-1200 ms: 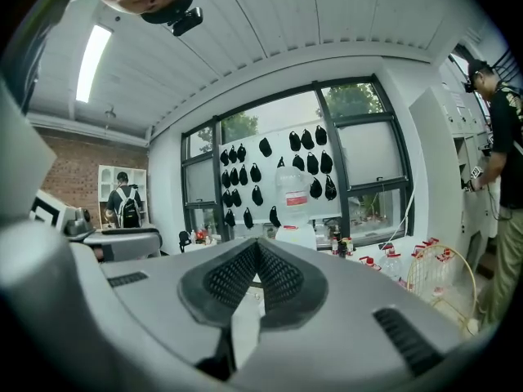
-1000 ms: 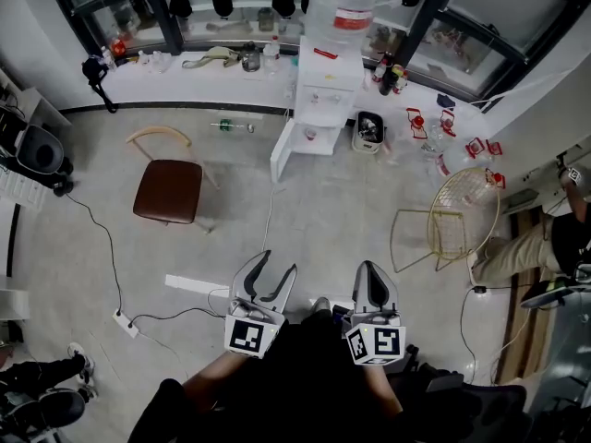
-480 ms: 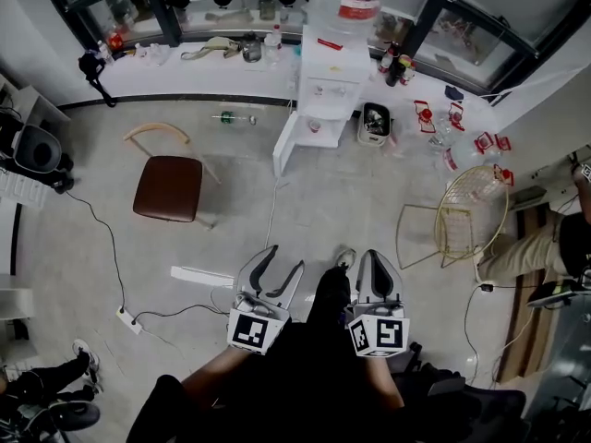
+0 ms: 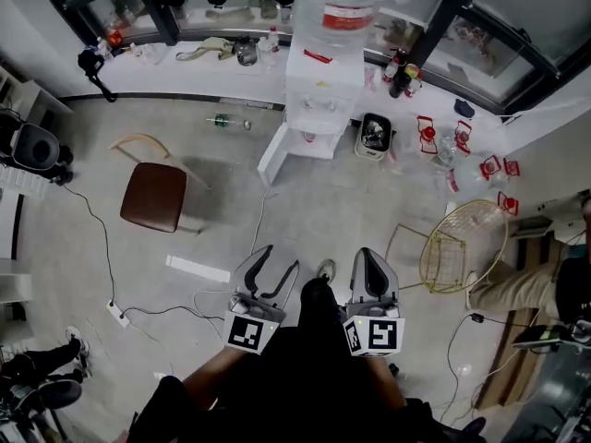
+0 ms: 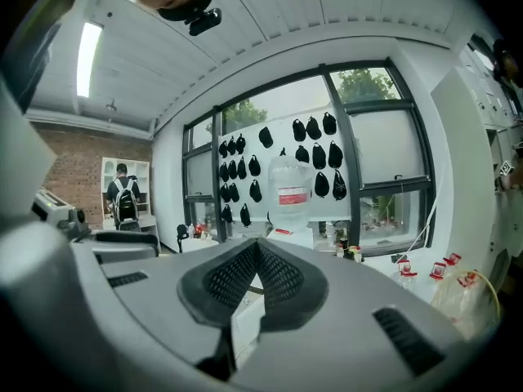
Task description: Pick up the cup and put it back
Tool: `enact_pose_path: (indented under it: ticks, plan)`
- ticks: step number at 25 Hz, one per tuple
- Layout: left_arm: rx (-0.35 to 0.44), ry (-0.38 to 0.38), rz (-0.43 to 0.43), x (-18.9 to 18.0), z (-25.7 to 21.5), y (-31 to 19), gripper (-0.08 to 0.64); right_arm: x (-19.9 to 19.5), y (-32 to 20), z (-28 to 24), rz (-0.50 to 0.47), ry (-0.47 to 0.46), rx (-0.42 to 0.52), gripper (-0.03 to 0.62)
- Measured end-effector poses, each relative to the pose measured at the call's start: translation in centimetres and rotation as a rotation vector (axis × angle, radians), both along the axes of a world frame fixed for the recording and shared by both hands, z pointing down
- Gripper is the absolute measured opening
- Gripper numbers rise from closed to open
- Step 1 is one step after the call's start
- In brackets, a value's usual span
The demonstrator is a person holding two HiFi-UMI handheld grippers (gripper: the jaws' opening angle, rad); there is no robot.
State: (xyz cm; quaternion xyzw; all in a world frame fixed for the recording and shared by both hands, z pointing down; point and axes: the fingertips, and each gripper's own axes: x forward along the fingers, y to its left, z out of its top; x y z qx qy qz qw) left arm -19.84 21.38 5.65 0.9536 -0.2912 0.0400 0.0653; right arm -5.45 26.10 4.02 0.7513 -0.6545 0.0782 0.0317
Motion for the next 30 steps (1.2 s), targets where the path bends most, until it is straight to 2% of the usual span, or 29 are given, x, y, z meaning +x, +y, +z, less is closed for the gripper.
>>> enact_pose_path:
  ticks: [5, 10, 19, 30]
  plan:
    - [-0.010, -0.027, -0.092, 5.8, 0.7, -2.8, 0.202, 6.7, -3.6, 0.8, -0.085, 0.002, -0.023, -0.006]
    - [-0.018, -0.053, -0.159, 9.0, 1.3, -4.7, 0.202, 10.7, -7.4, 0.9, -0.156, -0.007, -0.008, -0.006]
    - [-0.037, -0.085, -0.199, 11.7, 2.8, -7.9, 0.202, 12.8, -11.7, 1.9, -0.218, -0.035, -0.024, -0.006]
    - [-0.025, -0.054, -0.198, 16.5, 6.1, -18.6, 0.202, 16.9, -21.6, 4.1, -0.228, 0.008, -0.044, -0.006]
